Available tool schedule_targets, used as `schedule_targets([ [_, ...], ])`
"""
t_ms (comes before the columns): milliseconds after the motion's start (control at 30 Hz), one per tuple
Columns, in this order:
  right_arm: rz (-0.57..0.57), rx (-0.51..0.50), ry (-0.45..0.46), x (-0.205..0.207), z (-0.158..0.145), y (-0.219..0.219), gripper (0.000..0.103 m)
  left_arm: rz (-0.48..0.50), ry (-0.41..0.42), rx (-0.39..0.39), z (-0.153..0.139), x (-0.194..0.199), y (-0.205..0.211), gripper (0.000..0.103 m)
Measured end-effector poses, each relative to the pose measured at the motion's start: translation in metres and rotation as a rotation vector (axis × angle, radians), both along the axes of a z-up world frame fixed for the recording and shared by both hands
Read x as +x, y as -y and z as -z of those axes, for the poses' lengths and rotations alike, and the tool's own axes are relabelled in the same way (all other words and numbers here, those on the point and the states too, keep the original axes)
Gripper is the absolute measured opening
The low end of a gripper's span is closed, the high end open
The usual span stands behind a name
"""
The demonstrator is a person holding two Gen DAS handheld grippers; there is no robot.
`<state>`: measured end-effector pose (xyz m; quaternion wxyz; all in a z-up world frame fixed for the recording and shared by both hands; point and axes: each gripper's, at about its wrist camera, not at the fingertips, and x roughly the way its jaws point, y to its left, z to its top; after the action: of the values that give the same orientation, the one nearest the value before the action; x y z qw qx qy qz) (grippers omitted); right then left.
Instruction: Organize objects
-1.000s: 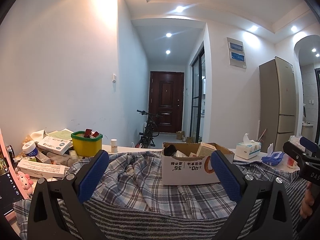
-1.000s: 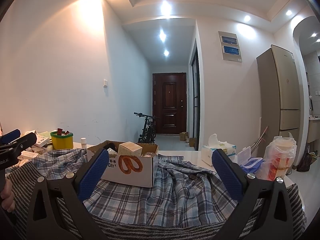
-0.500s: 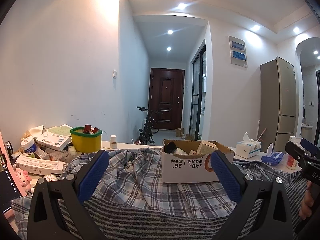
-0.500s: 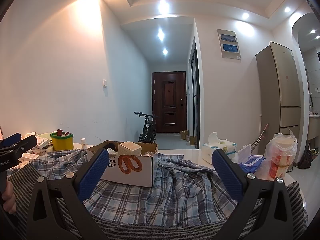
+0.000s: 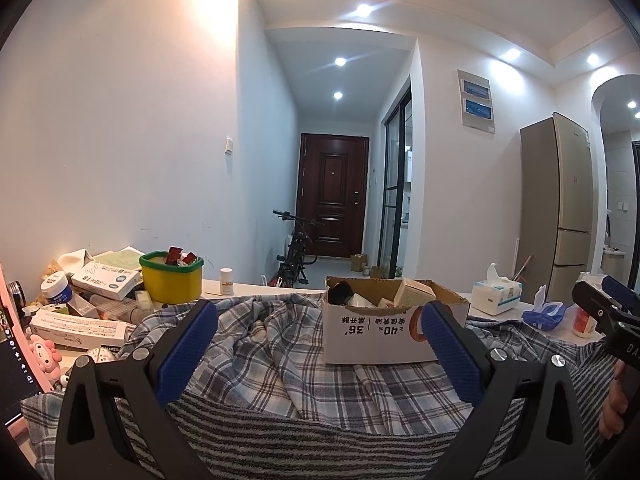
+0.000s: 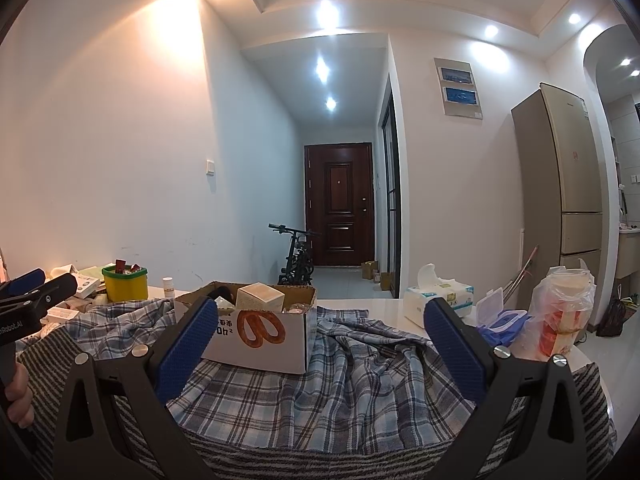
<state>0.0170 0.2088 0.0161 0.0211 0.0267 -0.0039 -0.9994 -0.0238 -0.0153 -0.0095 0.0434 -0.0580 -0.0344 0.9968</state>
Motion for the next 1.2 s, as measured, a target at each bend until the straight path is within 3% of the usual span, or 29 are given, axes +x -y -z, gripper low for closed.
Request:
schedule_targets([
  [1200,-0.003,-0.006,0.015,-0.0026,-0.0005,0.0001,0.103,0.004,0.008,0.012,0.0015,-0.0019,0.0016,0.103],
])
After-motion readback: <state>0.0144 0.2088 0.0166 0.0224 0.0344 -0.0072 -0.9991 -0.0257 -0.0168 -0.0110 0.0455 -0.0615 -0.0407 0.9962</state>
